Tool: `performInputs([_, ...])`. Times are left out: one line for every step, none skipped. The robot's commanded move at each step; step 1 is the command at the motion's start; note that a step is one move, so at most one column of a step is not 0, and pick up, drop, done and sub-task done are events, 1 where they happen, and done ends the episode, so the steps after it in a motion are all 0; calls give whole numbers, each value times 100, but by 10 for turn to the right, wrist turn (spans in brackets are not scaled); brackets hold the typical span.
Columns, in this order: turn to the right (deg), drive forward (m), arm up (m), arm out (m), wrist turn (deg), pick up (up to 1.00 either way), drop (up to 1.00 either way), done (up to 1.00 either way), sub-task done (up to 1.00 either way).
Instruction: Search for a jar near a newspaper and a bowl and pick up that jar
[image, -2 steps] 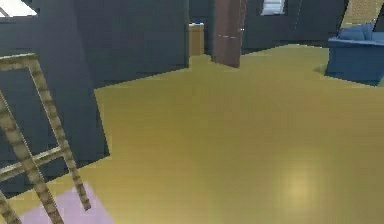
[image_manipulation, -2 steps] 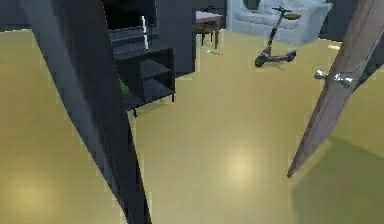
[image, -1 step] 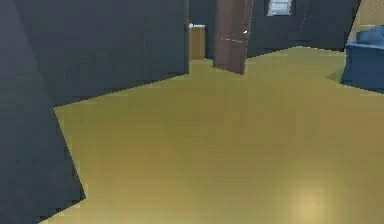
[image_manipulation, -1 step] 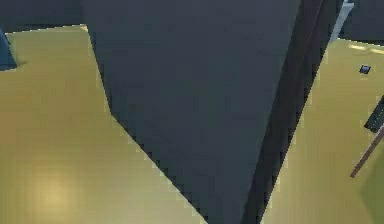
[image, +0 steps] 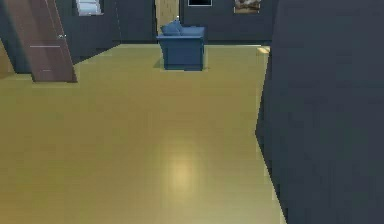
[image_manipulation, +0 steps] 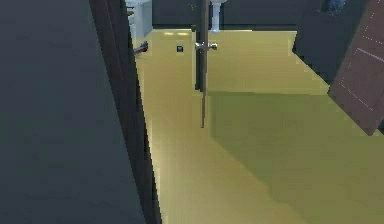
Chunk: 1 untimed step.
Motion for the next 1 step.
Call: performInputs([30, 0, 0, 0, 0, 0, 0, 0, 0])
